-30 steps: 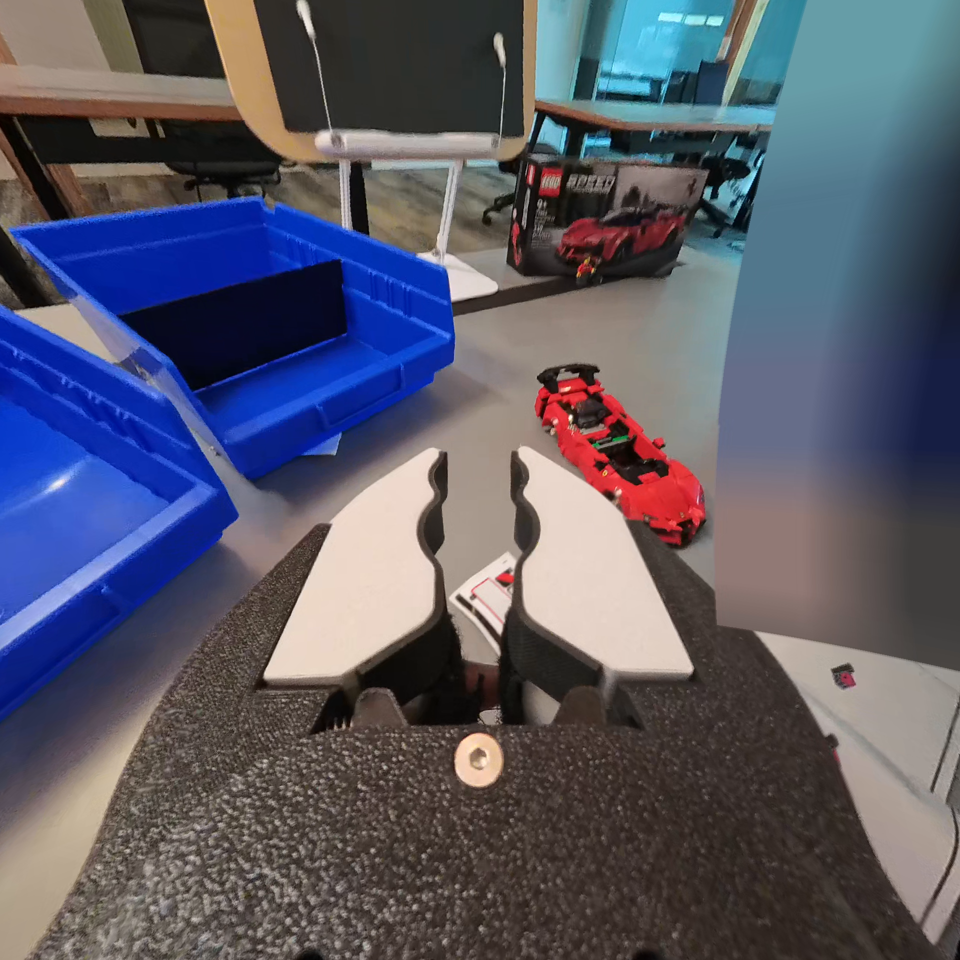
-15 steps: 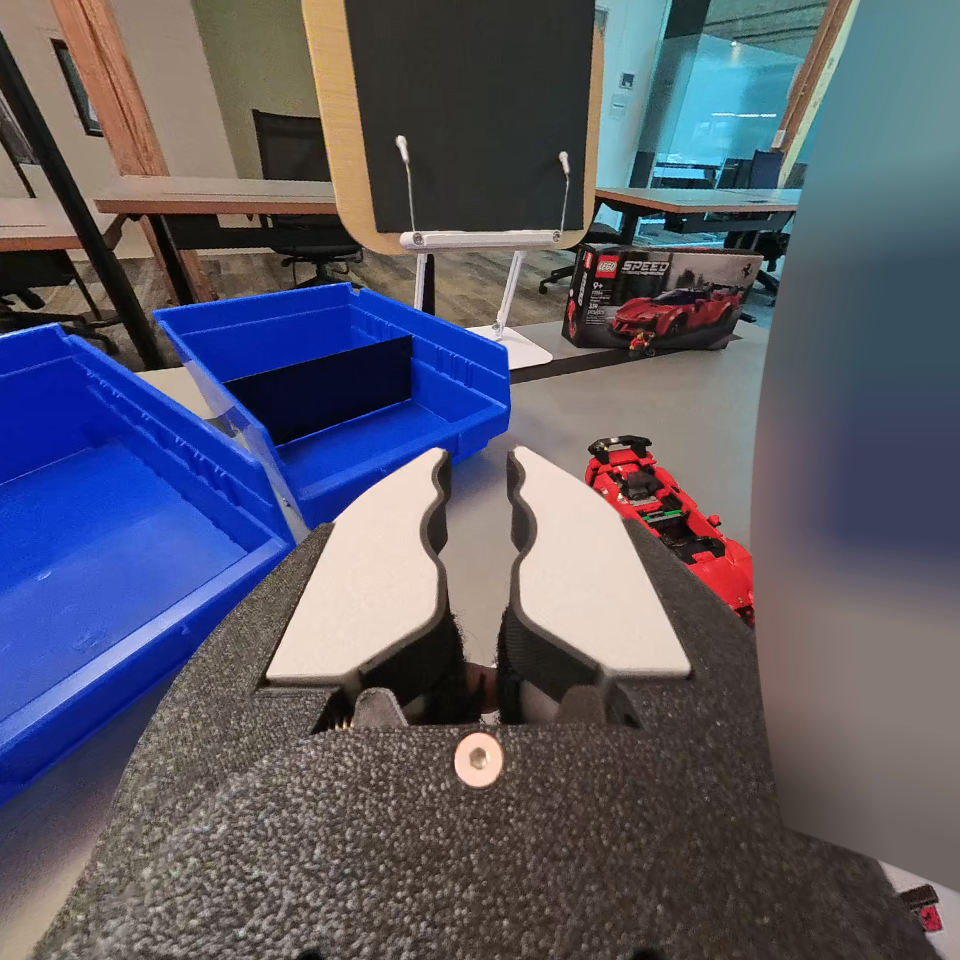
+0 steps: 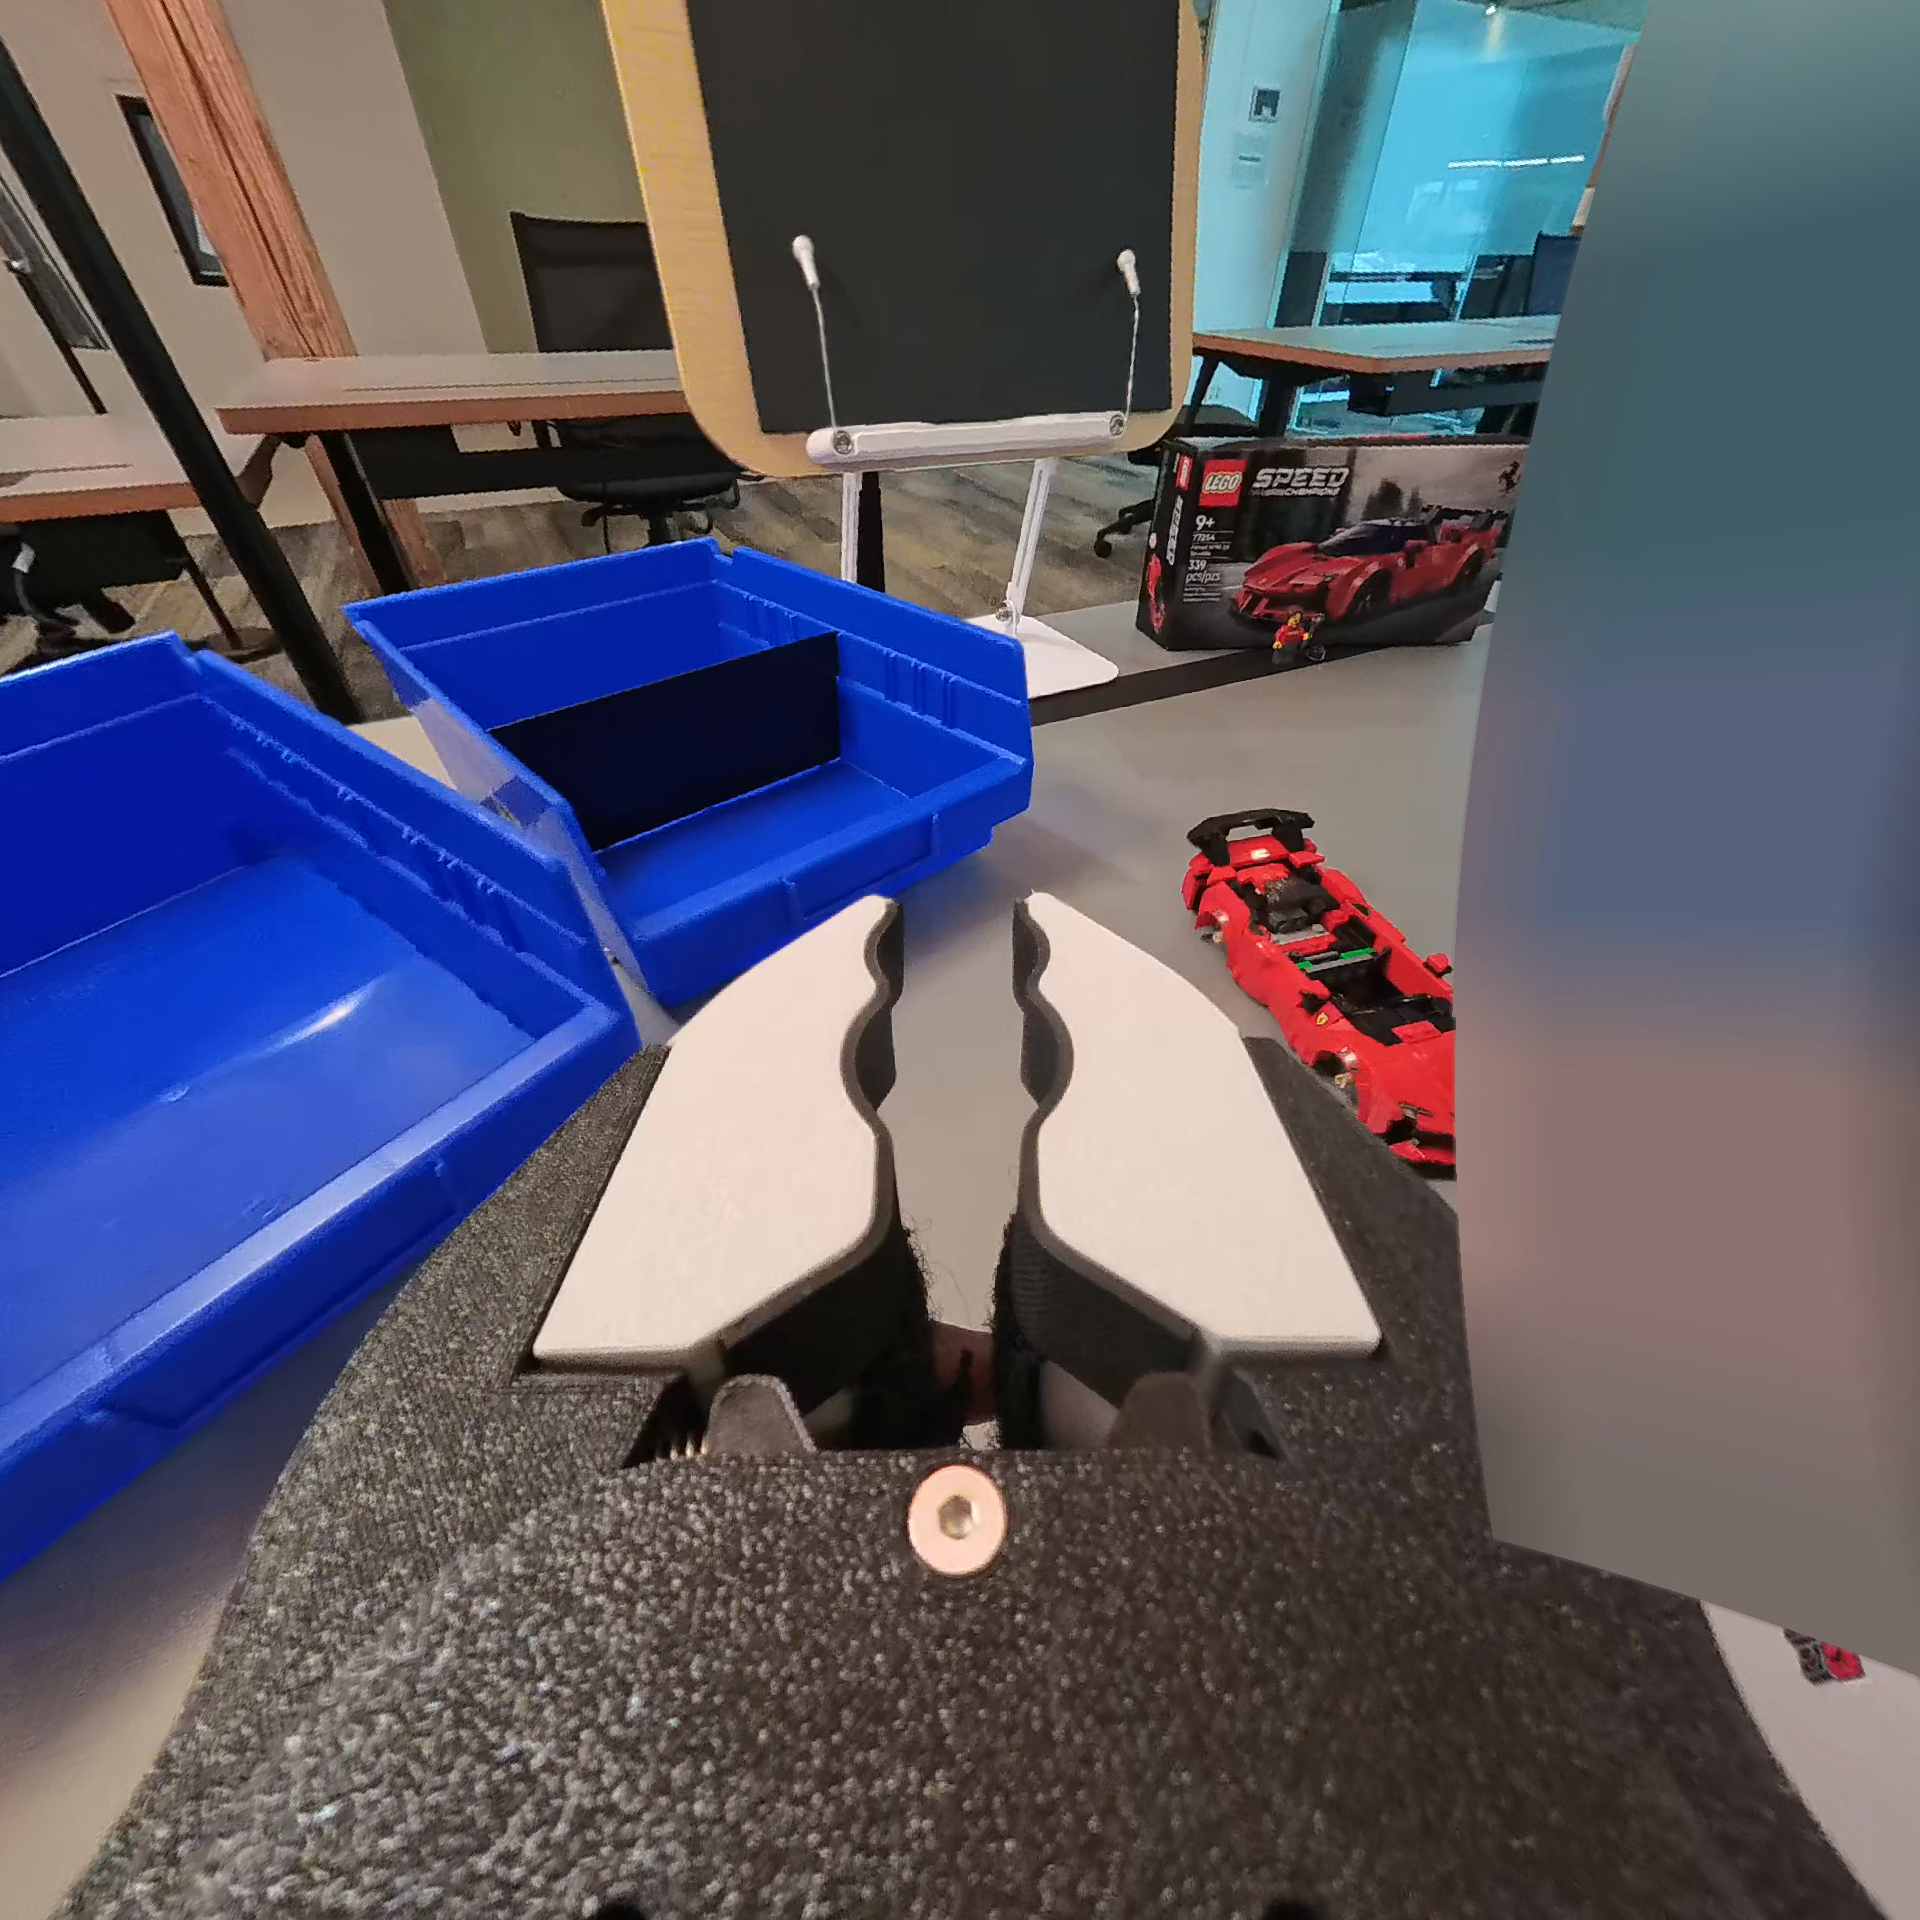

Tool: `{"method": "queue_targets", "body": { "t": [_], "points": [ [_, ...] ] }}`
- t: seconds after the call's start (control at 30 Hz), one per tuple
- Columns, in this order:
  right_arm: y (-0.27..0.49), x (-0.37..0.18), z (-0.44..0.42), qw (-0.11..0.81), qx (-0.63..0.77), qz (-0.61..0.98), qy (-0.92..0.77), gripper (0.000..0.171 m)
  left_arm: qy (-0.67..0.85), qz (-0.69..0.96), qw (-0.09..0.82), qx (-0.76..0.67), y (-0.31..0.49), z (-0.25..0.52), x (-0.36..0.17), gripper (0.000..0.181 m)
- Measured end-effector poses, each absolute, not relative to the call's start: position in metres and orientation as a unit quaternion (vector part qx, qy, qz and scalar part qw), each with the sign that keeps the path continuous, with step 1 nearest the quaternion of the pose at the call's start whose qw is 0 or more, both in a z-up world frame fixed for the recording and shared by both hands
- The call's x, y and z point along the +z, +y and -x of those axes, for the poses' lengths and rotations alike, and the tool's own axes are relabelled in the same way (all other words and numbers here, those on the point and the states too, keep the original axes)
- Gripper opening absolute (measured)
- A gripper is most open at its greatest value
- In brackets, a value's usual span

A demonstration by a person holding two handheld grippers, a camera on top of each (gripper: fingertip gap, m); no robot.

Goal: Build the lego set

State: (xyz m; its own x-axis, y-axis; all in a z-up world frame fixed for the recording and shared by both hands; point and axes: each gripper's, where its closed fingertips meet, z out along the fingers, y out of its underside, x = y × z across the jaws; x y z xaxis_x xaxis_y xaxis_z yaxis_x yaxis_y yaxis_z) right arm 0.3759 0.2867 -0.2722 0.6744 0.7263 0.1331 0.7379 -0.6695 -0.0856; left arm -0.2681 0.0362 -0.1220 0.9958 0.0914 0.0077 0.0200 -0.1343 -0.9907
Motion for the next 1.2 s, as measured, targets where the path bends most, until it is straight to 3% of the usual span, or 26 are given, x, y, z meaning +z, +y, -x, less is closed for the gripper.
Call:
{"method": "queue_targets", "body": {
  "t": [0.23, 0.33, 0.47, 0.53, 0.6, 0.77, 1.0, 1.2],
  "points": [
    [0.284, -0.278, -0.373, 0.049, -0.02, 0.905, -0.423, 0.017, -0.042, 0.745, 0.665, 0.024, 0.024, 0.274, -0.124, 0.02],
    [0.284, -0.257, -0.357, 0.112, 0.073, 0.908, -0.397, 0.017, -0.025, 0.741, 0.67, 0.018, 0.023, 0.271, -0.122, 0.02],
    [0.278, -0.149, -0.283, 0.344, 0.384, 0.79, -0.332, 0.017, 0.013, 0.728, 0.685, 0.005, 0.028, 0.254, -0.112, 0.022],
    [0.252, -0.082, -0.251, 0.382, 0.586, 0.662, -0.27, 0.016, 0.044, 0.717, 0.696, -0.005, 0.036, 0.236, -0.108, 0.022],
    [0.22, -0.04, -0.228, 0.35, 0.725, 0.551, -0.222, 0.016, 0.082, 0.682, 0.725, -0.049, 0.048, 0.205, -0.098, 0.022],
    [0.14, -0.011, -0.156, 0.23, 0.863, 0.41, -0.186, 0.016, 0.21, 0.582, 0.754, -0.219, 0.061, 0.102, -0.062, 0.022],
    [0.045, -0.052, -0.055, -0.021, 0.943, 0.311, -0.117, 0.016, 0.382, 0.495, 0.712, -0.32, 0.028, -0.012, -0.056, 0.021],
    [0.008, -0.069, -0.02, -0.079, 0.935, 0.321, -0.131, 0.016, 0.418, 0.514, 0.672, -0.33, 0.009, -0.026, -0.072, 0.02]
  ]
}}
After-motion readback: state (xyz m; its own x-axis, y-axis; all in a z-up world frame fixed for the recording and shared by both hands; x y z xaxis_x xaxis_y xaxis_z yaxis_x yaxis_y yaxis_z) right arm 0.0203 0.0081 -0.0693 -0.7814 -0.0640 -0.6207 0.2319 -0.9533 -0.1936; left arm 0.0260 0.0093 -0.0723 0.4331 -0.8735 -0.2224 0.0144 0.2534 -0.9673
